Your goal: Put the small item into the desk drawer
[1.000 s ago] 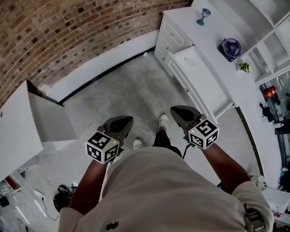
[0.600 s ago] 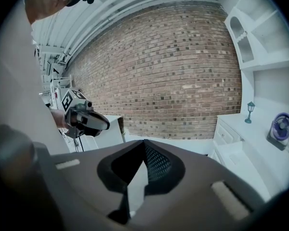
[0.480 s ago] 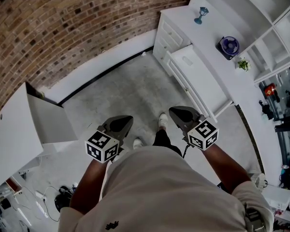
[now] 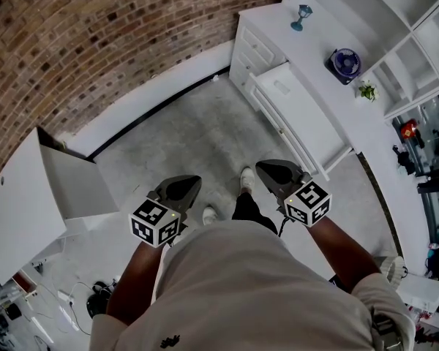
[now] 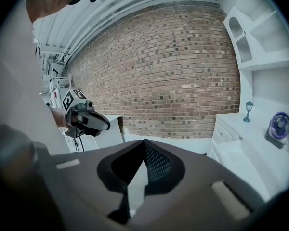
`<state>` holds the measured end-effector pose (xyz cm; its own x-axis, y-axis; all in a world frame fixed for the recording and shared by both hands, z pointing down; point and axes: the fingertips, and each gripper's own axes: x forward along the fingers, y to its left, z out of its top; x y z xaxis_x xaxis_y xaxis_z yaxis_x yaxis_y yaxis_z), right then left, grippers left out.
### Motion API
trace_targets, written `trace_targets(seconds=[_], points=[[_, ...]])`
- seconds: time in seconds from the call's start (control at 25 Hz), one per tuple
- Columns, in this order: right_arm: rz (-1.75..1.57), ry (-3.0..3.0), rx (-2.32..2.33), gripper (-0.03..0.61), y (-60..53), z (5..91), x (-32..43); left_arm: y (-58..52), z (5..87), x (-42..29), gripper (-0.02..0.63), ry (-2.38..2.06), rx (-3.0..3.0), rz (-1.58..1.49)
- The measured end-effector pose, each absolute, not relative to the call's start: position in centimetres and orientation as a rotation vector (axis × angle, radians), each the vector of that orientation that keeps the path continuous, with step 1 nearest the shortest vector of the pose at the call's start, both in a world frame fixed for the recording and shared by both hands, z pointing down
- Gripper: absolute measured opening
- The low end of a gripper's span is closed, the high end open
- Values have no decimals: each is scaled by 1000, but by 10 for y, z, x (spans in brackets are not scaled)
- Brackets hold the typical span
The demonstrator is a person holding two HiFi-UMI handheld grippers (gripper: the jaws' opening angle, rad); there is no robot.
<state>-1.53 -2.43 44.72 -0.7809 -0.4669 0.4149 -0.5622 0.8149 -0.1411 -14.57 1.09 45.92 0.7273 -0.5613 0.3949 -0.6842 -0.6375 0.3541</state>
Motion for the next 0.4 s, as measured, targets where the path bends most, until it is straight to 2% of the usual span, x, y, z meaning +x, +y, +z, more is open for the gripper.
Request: trace_targets(seconds=[0.4], points=[[374, -2624, 767, 12, -41, 454, -4, 2, 469, -135, 5, -927, 2425, 363]])
